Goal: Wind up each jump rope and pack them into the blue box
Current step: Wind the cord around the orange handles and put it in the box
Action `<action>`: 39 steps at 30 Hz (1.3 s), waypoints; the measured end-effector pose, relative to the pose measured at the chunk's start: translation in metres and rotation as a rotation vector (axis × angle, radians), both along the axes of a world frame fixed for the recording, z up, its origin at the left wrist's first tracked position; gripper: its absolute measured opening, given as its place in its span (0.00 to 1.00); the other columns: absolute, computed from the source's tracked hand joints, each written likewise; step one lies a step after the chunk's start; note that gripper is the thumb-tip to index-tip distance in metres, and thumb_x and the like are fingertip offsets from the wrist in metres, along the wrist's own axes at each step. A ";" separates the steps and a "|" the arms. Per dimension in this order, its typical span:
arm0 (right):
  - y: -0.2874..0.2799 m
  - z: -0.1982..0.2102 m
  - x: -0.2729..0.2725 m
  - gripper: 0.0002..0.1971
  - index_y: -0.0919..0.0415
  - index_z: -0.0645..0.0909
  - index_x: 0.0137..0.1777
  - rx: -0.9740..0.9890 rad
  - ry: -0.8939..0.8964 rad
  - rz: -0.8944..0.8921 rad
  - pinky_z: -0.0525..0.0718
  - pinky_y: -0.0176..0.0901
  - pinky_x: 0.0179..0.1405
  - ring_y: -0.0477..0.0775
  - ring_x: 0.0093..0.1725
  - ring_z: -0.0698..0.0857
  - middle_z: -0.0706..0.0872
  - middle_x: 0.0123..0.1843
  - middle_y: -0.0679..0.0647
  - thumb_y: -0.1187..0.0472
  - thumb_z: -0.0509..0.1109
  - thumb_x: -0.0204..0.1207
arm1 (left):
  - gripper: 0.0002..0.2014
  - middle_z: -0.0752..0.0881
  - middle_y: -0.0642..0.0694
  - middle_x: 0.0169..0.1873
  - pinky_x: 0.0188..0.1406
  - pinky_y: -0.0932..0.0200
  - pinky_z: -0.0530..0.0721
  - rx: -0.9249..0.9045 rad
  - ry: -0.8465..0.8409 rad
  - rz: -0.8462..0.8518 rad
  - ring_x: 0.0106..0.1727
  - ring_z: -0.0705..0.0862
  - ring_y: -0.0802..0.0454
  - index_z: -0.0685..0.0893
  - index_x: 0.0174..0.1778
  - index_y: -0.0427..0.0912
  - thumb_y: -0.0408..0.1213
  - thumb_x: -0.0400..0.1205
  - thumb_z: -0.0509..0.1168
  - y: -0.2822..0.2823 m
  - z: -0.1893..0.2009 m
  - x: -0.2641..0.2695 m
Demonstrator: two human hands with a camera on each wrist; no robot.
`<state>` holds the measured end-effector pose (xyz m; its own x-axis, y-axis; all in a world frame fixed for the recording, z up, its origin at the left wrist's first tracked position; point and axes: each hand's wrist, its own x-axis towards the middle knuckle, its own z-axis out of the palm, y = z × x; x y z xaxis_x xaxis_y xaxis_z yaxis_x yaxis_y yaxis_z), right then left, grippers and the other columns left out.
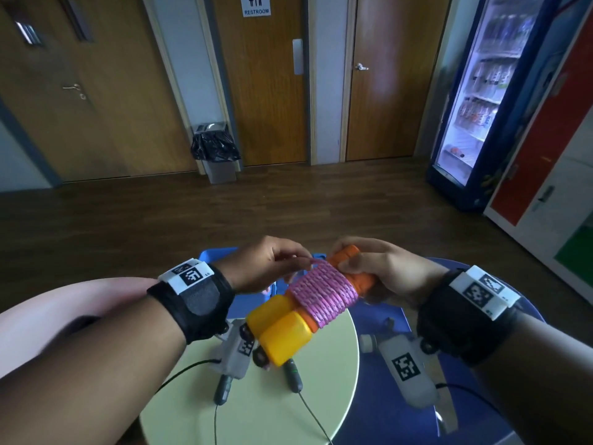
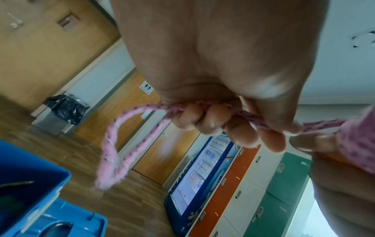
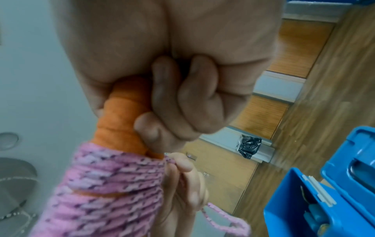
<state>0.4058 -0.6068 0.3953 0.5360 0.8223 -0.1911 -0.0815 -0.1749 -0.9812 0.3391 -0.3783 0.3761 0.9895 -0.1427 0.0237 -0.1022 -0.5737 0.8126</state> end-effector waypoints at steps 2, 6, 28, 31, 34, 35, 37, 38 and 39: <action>0.000 -0.005 0.000 0.17 0.60 0.83 0.52 0.114 0.071 0.010 0.72 0.41 0.25 0.54 0.31 0.78 0.81 0.39 0.59 0.56 0.73 0.64 | 0.10 0.91 0.44 0.43 0.48 0.55 0.86 -0.168 0.073 0.028 0.45 0.88 0.54 0.92 0.47 0.52 0.50 0.75 0.71 -0.004 -0.004 0.002; 0.006 -0.011 0.000 0.10 0.61 0.82 0.52 0.309 0.194 -0.048 0.69 0.34 0.19 0.51 0.24 0.75 0.80 0.34 0.57 0.61 0.68 0.71 | 0.24 0.90 0.42 0.32 0.27 0.62 0.86 -0.455 0.222 0.070 0.28 0.90 0.52 0.91 0.30 0.36 0.30 0.87 0.55 -0.032 0.002 -0.001; 0.058 -0.029 -0.008 0.07 0.60 0.81 0.55 0.267 -0.005 -0.617 0.75 0.42 0.22 0.50 0.31 0.80 0.82 0.40 0.58 0.56 0.68 0.84 | 0.14 0.78 0.51 0.32 0.32 0.60 0.78 -0.604 0.012 0.488 0.30 0.71 0.60 0.81 0.39 0.48 0.31 0.89 0.57 -0.065 -0.051 -0.003; 0.057 -0.029 0.002 0.07 0.56 0.80 0.54 0.247 -0.049 -0.704 0.81 0.47 0.29 0.52 0.35 0.82 0.84 0.43 0.58 0.53 0.67 0.83 | 0.18 0.75 0.57 0.28 0.28 0.64 0.71 -0.438 -0.003 0.461 0.28 0.73 0.61 0.76 0.34 0.55 0.39 0.90 0.54 -0.071 -0.045 -0.007; 0.053 -0.033 0.012 0.05 0.51 0.79 0.52 0.181 -0.161 -0.806 0.87 0.51 0.34 0.53 0.40 0.85 0.85 0.47 0.55 0.52 0.67 0.83 | 0.15 0.73 0.55 0.26 0.29 0.54 0.66 -0.348 -0.040 0.384 0.26 0.69 0.54 0.78 0.33 0.54 0.48 0.85 0.55 -0.073 -0.050 -0.009; 0.051 -0.035 0.015 0.05 0.50 0.79 0.53 0.156 -0.205 -0.835 0.89 0.51 0.36 0.52 0.42 0.86 0.85 0.48 0.54 0.52 0.68 0.82 | 0.14 0.73 0.55 0.26 0.31 0.52 0.66 -0.308 -0.018 0.381 0.27 0.69 0.53 0.78 0.33 0.53 0.50 0.84 0.55 -0.074 -0.049 -0.010; 0.045 -0.039 0.020 0.06 0.51 0.78 0.56 0.111 -0.294 -0.889 0.87 0.42 0.34 0.48 0.42 0.85 0.83 0.47 0.49 0.53 0.68 0.82 | 0.15 0.74 0.54 0.27 0.33 0.51 0.68 -0.242 -0.001 0.339 0.28 0.70 0.52 0.77 0.34 0.52 0.52 0.85 0.56 -0.071 -0.044 -0.012; 0.042 -0.042 0.023 0.07 0.52 0.78 0.57 0.088 -0.331 -0.910 0.83 0.35 0.31 0.45 0.41 0.83 0.82 0.46 0.47 0.53 0.67 0.82 | 0.16 0.75 0.53 0.28 0.33 0.53 0.69 -0.198 -0.001 0.312 0.28 0.70 0.51 0.77 0.34 0.52 0.51 0.87 0.57 -0.070 -0.043 -0.012; 0.040 -0.044 0.025 0.07 0.52 0.77 0.57 0.062 -0.363 -0.922 0.78 0.30 0.30 0.43 0.40 0.82 0.81 0.45 0.46 0.53 0.67 0.82 | 0.16 0.76 0.50 0.29 0.33 0.54 0.69 -0.144 0.012 0.289 0.29 0.72 0.49 0.77 0.34 0.52 0.49 0.88 0.57 -0.069 -0.040 -0.012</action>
